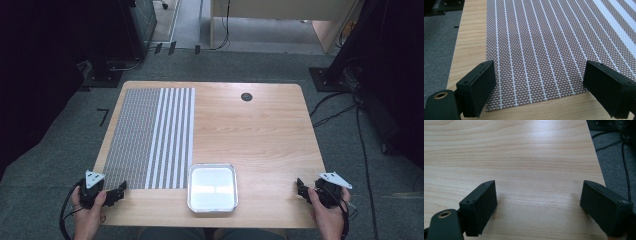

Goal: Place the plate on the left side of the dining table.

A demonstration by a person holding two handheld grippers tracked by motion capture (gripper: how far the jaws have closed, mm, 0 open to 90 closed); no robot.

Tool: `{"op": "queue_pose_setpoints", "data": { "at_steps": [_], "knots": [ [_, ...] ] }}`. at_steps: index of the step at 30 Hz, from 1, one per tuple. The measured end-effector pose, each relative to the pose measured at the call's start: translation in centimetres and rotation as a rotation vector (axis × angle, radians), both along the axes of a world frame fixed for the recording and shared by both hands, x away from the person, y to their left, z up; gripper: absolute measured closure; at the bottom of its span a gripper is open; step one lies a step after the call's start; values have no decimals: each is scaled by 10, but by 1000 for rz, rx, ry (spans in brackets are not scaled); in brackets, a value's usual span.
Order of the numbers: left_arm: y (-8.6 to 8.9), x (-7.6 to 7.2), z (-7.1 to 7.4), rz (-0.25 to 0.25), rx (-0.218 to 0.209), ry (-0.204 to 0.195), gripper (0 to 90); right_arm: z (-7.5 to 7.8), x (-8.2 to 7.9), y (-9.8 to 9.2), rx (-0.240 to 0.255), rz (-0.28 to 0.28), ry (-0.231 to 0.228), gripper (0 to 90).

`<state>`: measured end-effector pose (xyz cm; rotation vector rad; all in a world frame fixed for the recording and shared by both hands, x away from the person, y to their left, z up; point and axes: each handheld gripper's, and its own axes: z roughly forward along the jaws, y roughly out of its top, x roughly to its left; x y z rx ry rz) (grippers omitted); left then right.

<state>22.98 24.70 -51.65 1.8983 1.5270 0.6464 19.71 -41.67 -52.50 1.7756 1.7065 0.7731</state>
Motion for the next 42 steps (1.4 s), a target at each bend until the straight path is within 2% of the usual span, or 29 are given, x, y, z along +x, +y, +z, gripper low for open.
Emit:
{"op": "queue_pose_setpoints", "data": {
  "at_steps": [4,8,12,15,16,20,24,34,37,38,42],
  "knots": [
    [1,0,0,1,-5,1,111,0,0,0,0,-10,1,137],
    [5,0,4,36,-51,-3,110,1,-1,1,-16,-33,-14,146],
    [5,-1,11,57,-87,-19,111,5,-2,6,11,-29,-33,146],
    [1,-2,15,50,-83,-26,111,8,-2,10,23,-22,-43,146],
    [-4,-3,18,40,-86,-31,110,14,-4,15,39,-16,-66,146],
    [-19,-4,25,16,-108,-39,110,23,-6,24,74,-12,-105,146],
    [-33,-4,29,-8,-121,-44,110,33,-6,34,79,-18,-131,152],
    [-66,-3,41,-74,-135,-51,109,50,-3,58,95,1,-141,159],
    [-72,-2,43,-89,-147,-55,110,52,-2,64,102,4,-142,159],
    [-77,-1,44,-102,-164,-60,110,54,-1,70,99,10,-147,159],
    [-88,1,45,-115,-168,-49,109,57,0,79,102,15,-150,171]
  ]
}}
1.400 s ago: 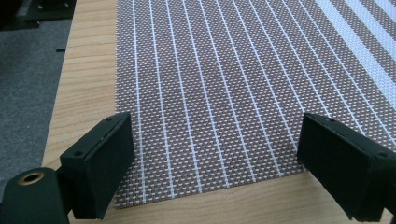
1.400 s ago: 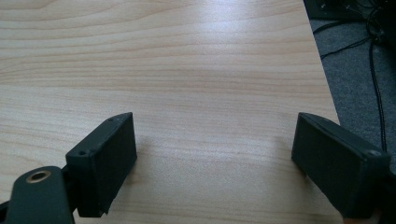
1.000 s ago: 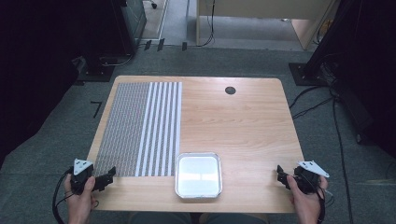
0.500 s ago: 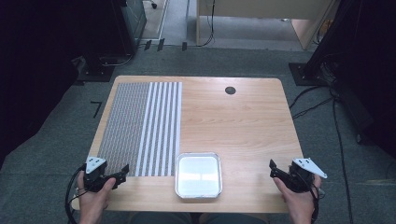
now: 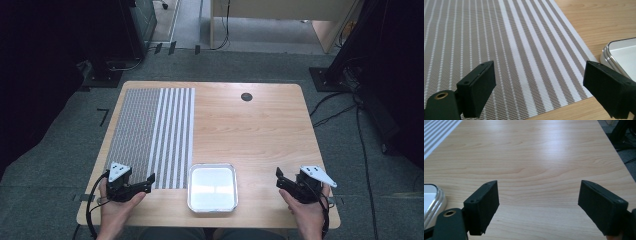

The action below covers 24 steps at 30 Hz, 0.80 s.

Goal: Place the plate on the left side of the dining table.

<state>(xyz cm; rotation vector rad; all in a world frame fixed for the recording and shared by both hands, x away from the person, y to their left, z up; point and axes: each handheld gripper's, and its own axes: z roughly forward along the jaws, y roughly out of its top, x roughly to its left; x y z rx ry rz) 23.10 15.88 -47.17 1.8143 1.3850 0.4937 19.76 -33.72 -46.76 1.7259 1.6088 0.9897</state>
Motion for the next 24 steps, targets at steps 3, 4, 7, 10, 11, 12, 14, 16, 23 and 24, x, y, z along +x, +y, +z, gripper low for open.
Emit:
{"op": "queue_pose_setpoints", "data": {
  "at_steps": [3,4,7,10,11,12,14,16,23,24],
  "knots": [
    [-10,0,1,-10,7,1,109,2,1,9,-10,11,-8,191],
    [-12,0,2,-14,10,-1,109,3,1,13,-16,17,-14,199],
    [-18,1,4,-19,8,-8,112,5,2,20,-24,26,-21,215],
    [-28,2,6,-27,0,-12,123,6,4,31,-29,40,-37,238],
    [-31,2,6,-31,-3,-11,126,7,5,34,-31,47,-38,240],
    [-31,2,6,-31,-3,-11,129,7,5,34,-31,47,-38,240],
    [-38,3,9,-38,-11,-17,133,7,7,44,-28,60,-43,253],
    [-43,3,10,-42,-15,-21,135,7,8,49,-27,68,-50,263],
    [-58,4,10,-49,-27,-16,143,10,10,63,-17,91,-80,370],
    [-59,4,10,-50,-28,-15,146,10,10,65,-14,92,-82,390]
  ]
}}
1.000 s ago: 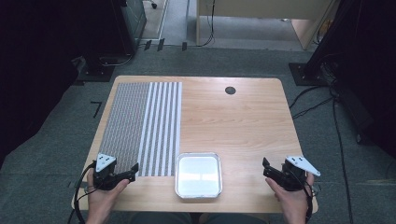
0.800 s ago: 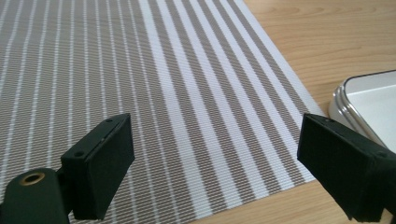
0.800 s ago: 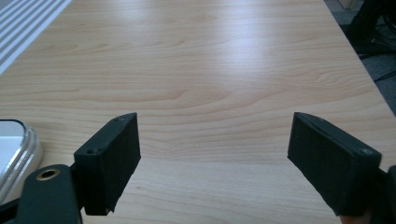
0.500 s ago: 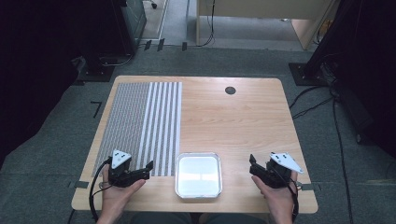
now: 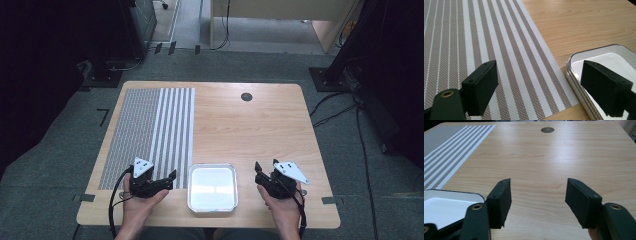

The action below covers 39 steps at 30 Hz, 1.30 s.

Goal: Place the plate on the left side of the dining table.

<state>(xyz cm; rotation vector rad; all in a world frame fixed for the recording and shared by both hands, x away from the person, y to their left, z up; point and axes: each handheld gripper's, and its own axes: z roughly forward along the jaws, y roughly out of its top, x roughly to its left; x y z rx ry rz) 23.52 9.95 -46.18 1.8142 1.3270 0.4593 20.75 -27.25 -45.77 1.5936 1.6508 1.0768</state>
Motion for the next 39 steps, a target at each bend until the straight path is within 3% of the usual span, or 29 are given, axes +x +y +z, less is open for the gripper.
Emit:
{"op": "queue_pose_setpoints", "data": {
  "at_steps": [7,12,16,22,26,30,39],
  "knots": [
    [-14,0,-1,-4,-16,-1,176,-1,2,13,47,28,1,509],
    [-26,-3,-4,-14,-38,0,260,-4,3,25,45,60,4,560],
    [-34,-5,-8,-18,-50,8,350,-7,4,33,70,79,20,588],
    [-48,-10,-16,-52,-26,26,444,-13,4,43,127,106,37,647],
    [-51,-12,-18,-83,-32,36,573,-18,2,49,127,118,36,657],
    [-52,-13,-20,-83,-23,32,639,-24,2,53,142,134,55,692],
    [-57,-19,-25,-119,-8,51,705,-32,0,56,188,137,116,742]
  ]
}}
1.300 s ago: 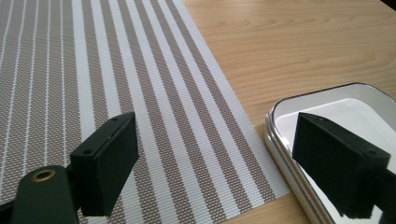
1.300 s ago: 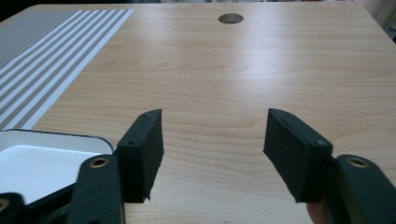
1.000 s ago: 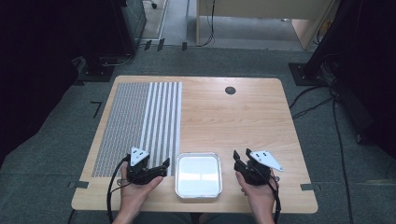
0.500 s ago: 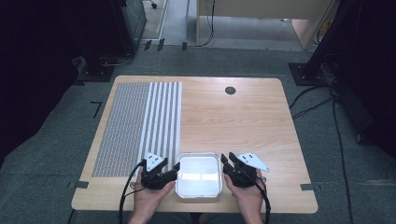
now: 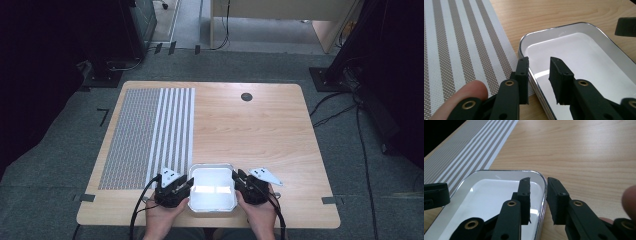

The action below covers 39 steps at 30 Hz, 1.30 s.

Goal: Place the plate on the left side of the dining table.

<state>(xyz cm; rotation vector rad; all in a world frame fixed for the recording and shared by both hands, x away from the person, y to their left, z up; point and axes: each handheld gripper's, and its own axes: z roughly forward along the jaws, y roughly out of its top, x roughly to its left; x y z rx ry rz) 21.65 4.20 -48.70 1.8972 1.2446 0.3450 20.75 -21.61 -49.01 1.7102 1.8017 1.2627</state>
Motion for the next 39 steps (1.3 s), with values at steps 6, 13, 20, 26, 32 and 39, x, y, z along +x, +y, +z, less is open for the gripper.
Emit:
{"op": "queue_pose_setpoints", "data": {
  "at_steps": [6,13,20,26,32,39],
  "knots": [
    [0,-2,-1,1,25,-3,808,-4,-3,-2,25,-3,40,758],
    [-2,-2,-6,-1,59,0,813,-7,-3,-2,40,-13,74,792],
    [-3,-4,-6,2,68,-9,823,-9,-2,-4,42,-29,101,823],
    [-3,-2,-6,3,57,6,822,-12,-2,-4,84,-33,137,846],
    [-3,-1,-7,8,49,22,807,-11,-4,-5,90,-44,125,860],
    [-4,1,-10,29,20,62,741,-12,-4,-4,87,-41,129,855]
  ]
}}
